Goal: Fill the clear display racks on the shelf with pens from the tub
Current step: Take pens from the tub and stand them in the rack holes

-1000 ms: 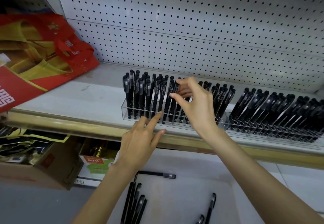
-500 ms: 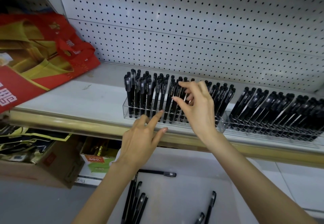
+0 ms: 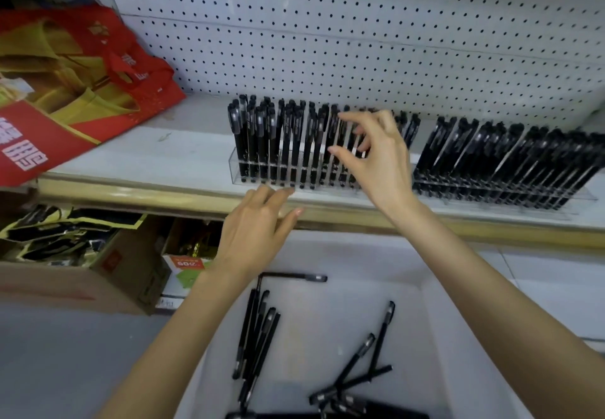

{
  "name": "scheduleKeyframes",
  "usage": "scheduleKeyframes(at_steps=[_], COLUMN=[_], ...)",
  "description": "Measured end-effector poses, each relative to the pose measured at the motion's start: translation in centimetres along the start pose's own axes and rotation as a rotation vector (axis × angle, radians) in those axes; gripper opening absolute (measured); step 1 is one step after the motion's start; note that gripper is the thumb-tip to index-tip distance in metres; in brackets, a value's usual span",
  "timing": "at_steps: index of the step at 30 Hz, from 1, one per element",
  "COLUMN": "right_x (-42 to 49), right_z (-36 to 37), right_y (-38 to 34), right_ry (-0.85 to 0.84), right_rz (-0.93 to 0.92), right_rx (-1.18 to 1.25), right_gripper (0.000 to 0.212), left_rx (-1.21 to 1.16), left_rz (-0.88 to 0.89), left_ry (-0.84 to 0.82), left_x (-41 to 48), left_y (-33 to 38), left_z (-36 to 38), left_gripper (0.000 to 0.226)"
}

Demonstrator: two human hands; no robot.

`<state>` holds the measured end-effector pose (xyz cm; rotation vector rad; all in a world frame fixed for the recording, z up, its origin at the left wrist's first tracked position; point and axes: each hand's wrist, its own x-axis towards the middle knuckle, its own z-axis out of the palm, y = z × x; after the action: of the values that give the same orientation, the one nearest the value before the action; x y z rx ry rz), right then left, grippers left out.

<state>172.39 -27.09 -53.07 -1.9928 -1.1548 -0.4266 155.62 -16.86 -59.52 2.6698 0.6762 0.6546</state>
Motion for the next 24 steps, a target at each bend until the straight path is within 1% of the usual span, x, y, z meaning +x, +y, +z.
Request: scheduleKeyframes(at_steps=[2, 4, 6, 8, 10, 13, 15, 17, 20, 22, 24], right_x=[-2.7, -6.9, -12.0, -17.0, -21.3, -26.0, -28.0, -29.1, -29.9, -30.4, -30.9], right_z=[-1.1, -2.2, -3.1, -3.8, -4.6, -5.5, -5.8, -5.9, -5.7, -5.2, -4.6], right_y=[0.7, 1.9, 3.4, 4.8, 5.7, 6.3, 6.6, 7.0, 7.6, 7.7, 7.6], right_ry=[-0.025, -0.069, -0.147, -0.256, -0.352, -0.482, -0.585, -0.728, -0.95, -1.015, -1.037], right_rz=[0.025, 0.067, 0.157, 0.311, 0.459, 0.606, 0.643, 0.658, 0.662, 0.659, 0.653], right_rx=[0.01, 0.017, 0.037, 0.087, 0.185, 0.289, 0.293, 0.296, 0.278, 0.281, 0.271], right_gripper=[0.044, 0.042, 0.04, 0.041, 0.042, 0.025, 0.018, 0.014, 0.011, 0.017, 0.021], left_rx=[-0.05, -0.121, -0.205, -0.224, -0.255, -0.349, -0.401, -0.433, -0.414, -0.351, -0.324], left_rz=[0.007, -0.01, -0.061, -0.127, -0.193, -0.295, -0.336, -0.363, -0.363, -0.349, -0.36], left_ry=[-0.022, -0.078, -0.16, -0.288, -0.453, -0.663, -0.761, -0.842, -0.942, -0.964, -0.94], left_x=[-2.0, -4.5, -7.3, -10.0, -12.5, -15.1, -16.0, -16.3, -16.5, -16.7, -17.1], left_y=[0.6, 1.4, 2.1, 2.7, 3.0, 3.1, 3.2, 3.5, 4.0, 4.4, 4.5], left_z=[0.5, 1.6, 3.2, 4.9, 6.5, 8.2, 9.1, 9.7, 10.3, 10.5, 10.7], left_gripper=[0.043, 0.04, 0.038, 0.038, 0.038, 0.035, 0.033, 0.032, 0.028, 0.025, 0.023])
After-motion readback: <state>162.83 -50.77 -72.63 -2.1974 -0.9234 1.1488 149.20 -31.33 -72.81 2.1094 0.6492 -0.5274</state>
